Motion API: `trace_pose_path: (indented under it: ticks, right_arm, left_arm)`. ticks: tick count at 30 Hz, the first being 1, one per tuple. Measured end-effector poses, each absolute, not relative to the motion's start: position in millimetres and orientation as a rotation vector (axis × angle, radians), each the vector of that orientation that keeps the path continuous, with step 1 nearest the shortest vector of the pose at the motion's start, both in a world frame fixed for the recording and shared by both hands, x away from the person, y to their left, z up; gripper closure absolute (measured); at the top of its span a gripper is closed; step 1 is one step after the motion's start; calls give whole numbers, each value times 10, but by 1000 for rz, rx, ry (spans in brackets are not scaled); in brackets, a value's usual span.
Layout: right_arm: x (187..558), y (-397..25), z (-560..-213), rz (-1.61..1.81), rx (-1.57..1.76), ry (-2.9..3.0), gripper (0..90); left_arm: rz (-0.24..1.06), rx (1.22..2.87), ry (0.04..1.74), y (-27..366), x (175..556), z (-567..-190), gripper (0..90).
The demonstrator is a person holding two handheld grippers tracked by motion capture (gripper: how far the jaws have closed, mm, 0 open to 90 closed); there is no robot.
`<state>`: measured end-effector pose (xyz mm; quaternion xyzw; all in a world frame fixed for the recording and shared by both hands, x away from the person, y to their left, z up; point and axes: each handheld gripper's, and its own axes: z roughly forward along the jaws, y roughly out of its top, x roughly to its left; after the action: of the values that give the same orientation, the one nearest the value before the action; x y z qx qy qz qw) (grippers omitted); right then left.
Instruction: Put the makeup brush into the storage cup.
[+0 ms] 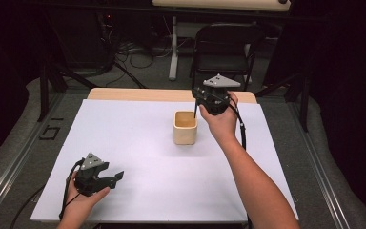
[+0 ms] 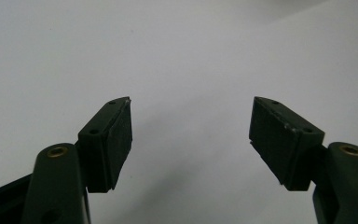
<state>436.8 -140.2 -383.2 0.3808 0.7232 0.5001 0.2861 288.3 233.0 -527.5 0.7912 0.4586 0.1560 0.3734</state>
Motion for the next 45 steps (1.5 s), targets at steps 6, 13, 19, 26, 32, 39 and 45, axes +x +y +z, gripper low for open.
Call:
trace_pose_path:
  ticks: [6, 13, 19, 26, 32, 39, 45]
  right_arm:
    - [4368, -1325, -3860, 1350, 1012, 1945, 833]
    - [4360, -1278, -3884, 1345, 1001, 1957, 833]
    - [4365, -1286, -3916, 1340, 1008, 1960, 833]
    - [4373, -1275, -3965, 1336, 1010, 1967, 833]
    - [4378, -1234, -4045, 1327, 1008, 1990, 833]
    - [4393, -1212, -4162, 1314, 1010, 2009, 833]
    - [4403, -1202, -4280, 1293, 1030, 2030, 833]
  left_arm:
    - [400, 2030, 1173, 2343, 2887, -5278, 306]
    - [400, 2028, 1174, 2344, 2884, -5276, 306]
    - [401, 2028, 1174, 2339, 2883, -5277, 305]
    - [399, 2028, 1175, 2338, 2884, -5281, 306]
    - [399, 2031, 1174, 2338, 2881, -5282, 306]
    - [398, 2028, 1177, 2340, 2881, -5286, 305]
    - [398, 2029, 1176, 2339, 2880, -5285, 305]
